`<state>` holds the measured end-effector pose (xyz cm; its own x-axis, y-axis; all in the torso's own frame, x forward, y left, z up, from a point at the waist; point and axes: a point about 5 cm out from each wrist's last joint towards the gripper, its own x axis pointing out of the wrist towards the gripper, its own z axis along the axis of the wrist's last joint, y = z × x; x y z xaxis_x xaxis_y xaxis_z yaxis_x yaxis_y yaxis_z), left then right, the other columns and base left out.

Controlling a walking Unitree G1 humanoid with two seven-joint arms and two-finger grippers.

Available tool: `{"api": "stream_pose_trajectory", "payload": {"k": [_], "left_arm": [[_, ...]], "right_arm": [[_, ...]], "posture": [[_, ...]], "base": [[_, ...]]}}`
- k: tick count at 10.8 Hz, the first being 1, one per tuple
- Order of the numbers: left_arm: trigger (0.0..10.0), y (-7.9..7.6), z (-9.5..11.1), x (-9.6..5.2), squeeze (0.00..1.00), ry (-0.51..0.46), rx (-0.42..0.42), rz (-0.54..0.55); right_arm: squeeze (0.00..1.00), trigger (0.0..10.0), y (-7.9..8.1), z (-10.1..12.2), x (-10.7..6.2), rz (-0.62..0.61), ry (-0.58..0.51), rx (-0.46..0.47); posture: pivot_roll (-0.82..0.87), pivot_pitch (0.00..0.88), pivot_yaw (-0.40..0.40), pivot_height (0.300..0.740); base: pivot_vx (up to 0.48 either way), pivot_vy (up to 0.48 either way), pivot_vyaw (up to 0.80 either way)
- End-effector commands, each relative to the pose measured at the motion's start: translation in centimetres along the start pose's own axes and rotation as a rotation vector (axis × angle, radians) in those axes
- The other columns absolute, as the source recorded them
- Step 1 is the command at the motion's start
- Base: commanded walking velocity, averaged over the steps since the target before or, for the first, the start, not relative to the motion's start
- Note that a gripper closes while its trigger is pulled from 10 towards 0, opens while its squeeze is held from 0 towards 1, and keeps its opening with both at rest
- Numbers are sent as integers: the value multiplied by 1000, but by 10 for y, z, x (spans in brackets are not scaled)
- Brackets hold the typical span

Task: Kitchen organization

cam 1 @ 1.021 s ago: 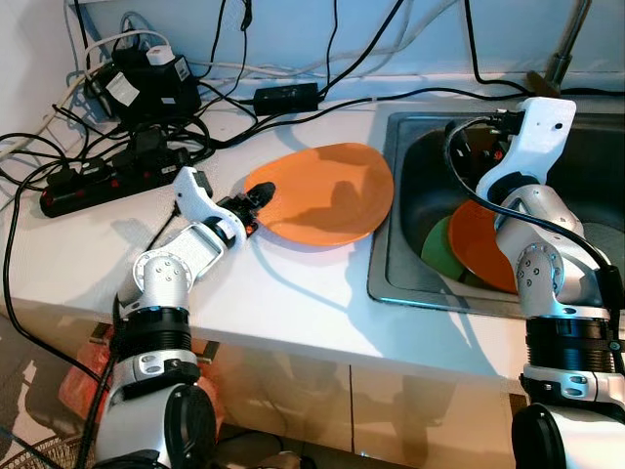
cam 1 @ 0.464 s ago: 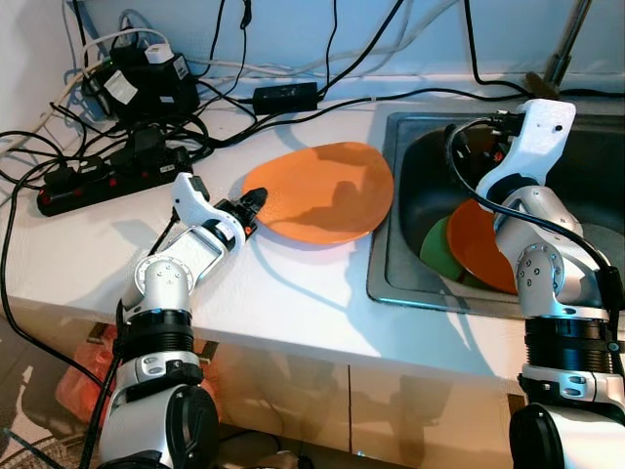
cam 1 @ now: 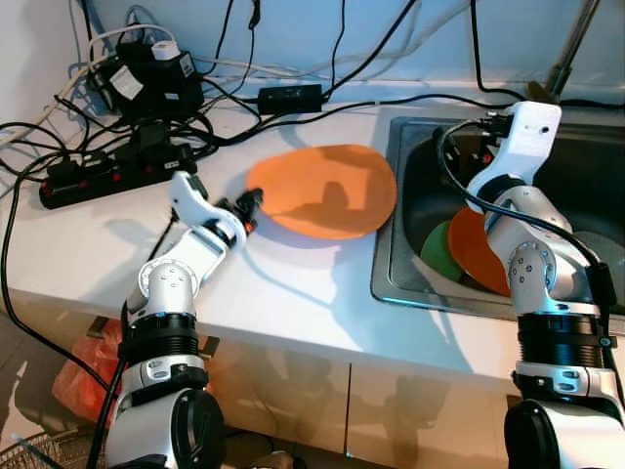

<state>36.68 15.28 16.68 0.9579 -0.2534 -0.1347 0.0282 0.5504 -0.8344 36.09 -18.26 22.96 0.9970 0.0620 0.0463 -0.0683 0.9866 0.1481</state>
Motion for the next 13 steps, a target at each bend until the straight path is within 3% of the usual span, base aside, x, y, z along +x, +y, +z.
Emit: {"api": "stream_pose_trajectory", "payload": {"k": [1,6,9,11,12,13], "left_arm": [[0,-2,9,-4,0,-56,-12,-8],[0,-24,37,-8,0,-240,133,-74],[0,-49,37,-11,0,-269,93,-271],[0,-69,41,-14,0,-297,102,-393],[0,-72,40,-15,0,-299,101,-410],[0,-76,37,-15,0,-285,107,-437]], "right_arm": [[0,10000,6,3,3,23,3,0],[0,10000,9,3,6,32,-4,23],[0,10000,11,2,6,43,-9,116],[0,10000,18,1,6,128,7,226],[0,10000,22,1,5,164,15,241],[0,10000,34,-1,1,274,40,273]], "posture": [[104,2,84,740],[119,0,91,740],[120,0,109,740],[124,0,105,740],[124,0,105,740],[124,2,103,740]], "base": [[0,0,0],[0,0,0],[0,0,0],[0,0,0],[0,0,0],[0,0,0]]}}
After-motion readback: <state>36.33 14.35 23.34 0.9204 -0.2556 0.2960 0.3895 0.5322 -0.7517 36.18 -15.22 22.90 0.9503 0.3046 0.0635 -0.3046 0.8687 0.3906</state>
